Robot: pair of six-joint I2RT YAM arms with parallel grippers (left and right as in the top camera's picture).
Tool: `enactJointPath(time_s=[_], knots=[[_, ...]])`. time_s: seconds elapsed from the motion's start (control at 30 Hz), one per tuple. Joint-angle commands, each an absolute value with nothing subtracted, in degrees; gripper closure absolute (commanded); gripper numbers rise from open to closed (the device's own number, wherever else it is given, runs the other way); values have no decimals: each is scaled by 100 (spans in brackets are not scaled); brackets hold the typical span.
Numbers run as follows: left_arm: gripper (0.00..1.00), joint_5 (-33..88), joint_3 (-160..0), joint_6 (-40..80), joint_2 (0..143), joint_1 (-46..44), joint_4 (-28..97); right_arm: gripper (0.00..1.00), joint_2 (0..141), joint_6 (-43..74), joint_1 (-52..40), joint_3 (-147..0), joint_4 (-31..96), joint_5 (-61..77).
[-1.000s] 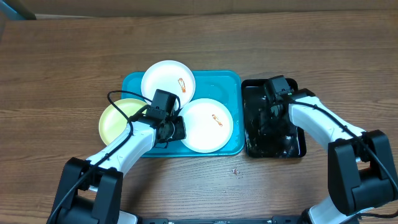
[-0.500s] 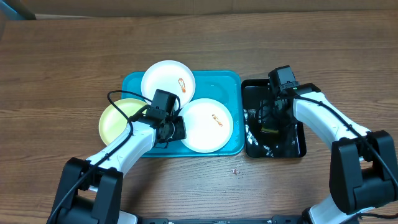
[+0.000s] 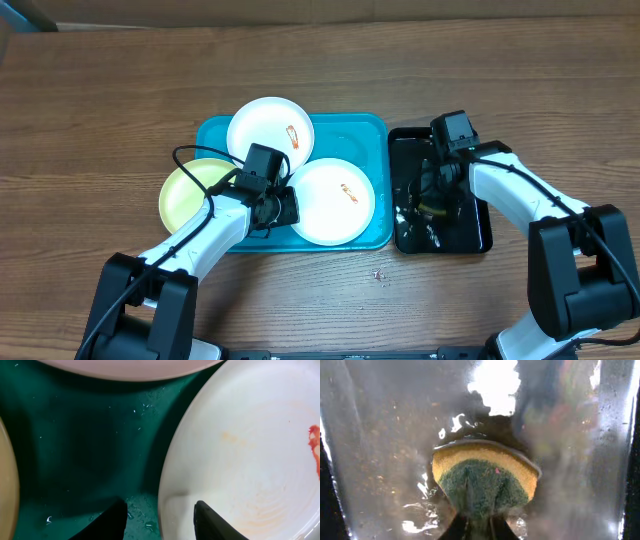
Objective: Clean dirty plates on tray and stack at the side
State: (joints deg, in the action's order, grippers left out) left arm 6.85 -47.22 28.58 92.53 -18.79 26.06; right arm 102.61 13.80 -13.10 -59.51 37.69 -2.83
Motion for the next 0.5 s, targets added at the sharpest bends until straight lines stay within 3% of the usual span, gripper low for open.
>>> enactJointPath(time_s=[0.0,0.03,0.1,0.47], knots=[[54,705,-4698,2832,9286,-1916,2585,34,10287,1356,-1295,-6062,3868,-272],[54,705,-4698,2832,9286,-1916,2582,17,10287,1356,-1293,-6165,3948,-272],[54,705,-4698,2829,9286,-1916,2587,9,10287,1354,-1293,-6364,4097,-279],[52,707,-4698,2832,9286,-1916,2582,15,10296,1358,-1288,-6263,3658,-554]])
